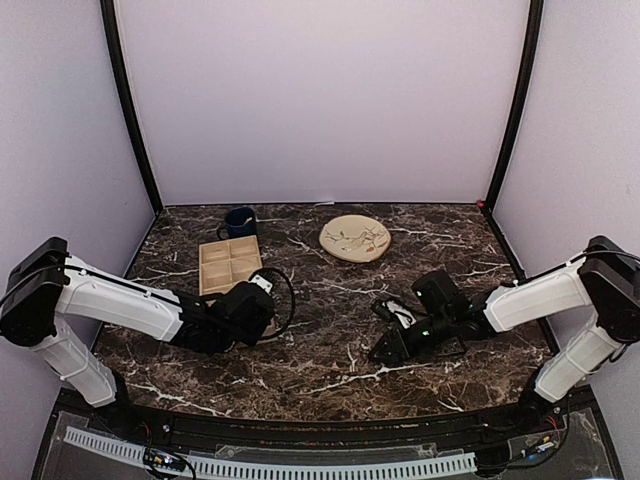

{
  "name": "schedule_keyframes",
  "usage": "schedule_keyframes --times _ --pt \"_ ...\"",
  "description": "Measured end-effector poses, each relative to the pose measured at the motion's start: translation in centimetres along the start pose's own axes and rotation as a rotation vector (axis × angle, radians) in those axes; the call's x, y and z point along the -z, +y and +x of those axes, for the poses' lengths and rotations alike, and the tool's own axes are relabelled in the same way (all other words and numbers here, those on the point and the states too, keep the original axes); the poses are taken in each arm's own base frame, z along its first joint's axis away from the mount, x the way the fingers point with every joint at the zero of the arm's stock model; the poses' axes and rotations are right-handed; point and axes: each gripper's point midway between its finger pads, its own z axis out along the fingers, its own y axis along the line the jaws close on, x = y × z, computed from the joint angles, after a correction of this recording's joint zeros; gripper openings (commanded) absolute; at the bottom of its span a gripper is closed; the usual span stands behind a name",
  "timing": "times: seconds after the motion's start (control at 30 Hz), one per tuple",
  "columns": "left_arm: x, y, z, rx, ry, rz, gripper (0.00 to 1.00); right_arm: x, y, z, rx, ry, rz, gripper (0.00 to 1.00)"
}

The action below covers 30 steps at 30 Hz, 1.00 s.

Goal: Roll the socks
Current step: Place the sock in the storage box.

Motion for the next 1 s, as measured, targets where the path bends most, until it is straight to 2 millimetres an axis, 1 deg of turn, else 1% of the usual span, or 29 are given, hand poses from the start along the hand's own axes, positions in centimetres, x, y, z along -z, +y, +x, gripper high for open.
schedule_keyframes --times 0.3,0.5,0.83,1.0 --pt "-0.2 -1.1 0.6 -0.027 0.036 0.021 0.0 -0.1 0.1 -0.2 0.001 0.0 -0.001 0.43" --pt "-0.2 -1.5 0.5 -0.028 0.041 0.04 0.0 -0.1 0.1 -0.2 0.002 -0.001 -0.001 0.43" --pt "-0.5 -2.8 -0.1 -0.017 0.061 0.111 0.0 0.0 0.4 -0.8 0.016 -0.006 -0.004 0.43" --pt "-0.6 -2.9 -0.1 -0.002 0.081 0.135 0.0 0.0 0.4 -0.8 0.016 -0.004 -0.002 0.43"
